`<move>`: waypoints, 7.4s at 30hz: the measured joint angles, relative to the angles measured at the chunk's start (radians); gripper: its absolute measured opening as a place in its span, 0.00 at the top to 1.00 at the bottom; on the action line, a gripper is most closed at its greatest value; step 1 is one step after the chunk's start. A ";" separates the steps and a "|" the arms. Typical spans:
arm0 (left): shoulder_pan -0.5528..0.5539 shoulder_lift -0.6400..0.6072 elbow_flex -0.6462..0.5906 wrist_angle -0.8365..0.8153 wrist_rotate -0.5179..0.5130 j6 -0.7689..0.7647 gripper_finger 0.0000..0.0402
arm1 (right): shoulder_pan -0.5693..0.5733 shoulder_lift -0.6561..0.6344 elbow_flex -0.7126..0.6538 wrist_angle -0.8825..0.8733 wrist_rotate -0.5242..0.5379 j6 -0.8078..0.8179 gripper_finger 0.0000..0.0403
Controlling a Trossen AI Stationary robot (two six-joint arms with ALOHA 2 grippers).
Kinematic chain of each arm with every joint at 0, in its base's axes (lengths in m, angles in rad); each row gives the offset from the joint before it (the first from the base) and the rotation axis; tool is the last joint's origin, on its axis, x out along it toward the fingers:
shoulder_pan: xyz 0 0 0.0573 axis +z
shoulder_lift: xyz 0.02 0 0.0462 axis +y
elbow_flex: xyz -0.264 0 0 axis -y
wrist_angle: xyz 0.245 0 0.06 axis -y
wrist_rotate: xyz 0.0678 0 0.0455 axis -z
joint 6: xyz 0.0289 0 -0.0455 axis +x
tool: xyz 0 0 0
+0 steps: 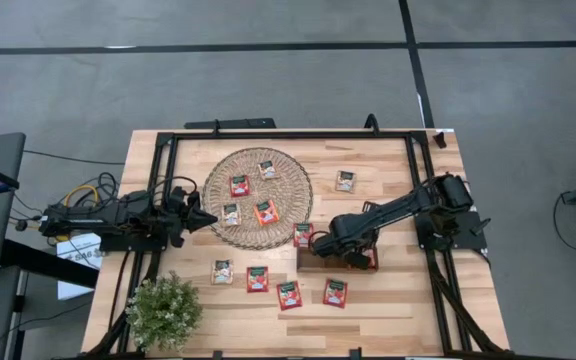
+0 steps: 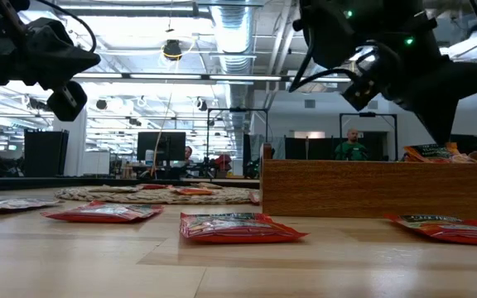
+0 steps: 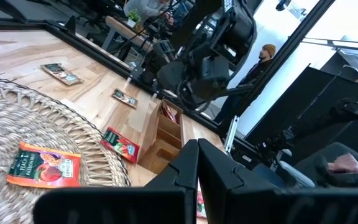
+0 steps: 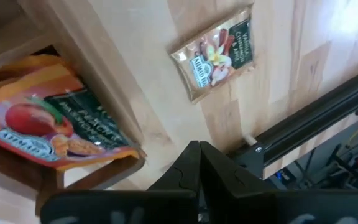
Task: Pick & Place Tea
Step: Put the orange tea bag into the right section of the wooden organizer, then put the brown tea bag into the middle section of the wooden organizer
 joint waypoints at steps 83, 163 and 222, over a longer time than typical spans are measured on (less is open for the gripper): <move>0.000 0.000 0.000 -0.001 0.014 0.005 1.00 | 0.054 -0.123 -0.161 0.309 -0.289 -0.181 1.00; 0.000 0.000 0.000 -0.001 -0.005 0.057 1.00 | 0.184 -0.119 -0.215 0.457 -0.095 -0.060 1.00; 0.000 0.000 0.000 0.041 -0.002 0.045 1.00 | -0.385 -0.120 0.144 0.228 -0.077 -0.789 0.65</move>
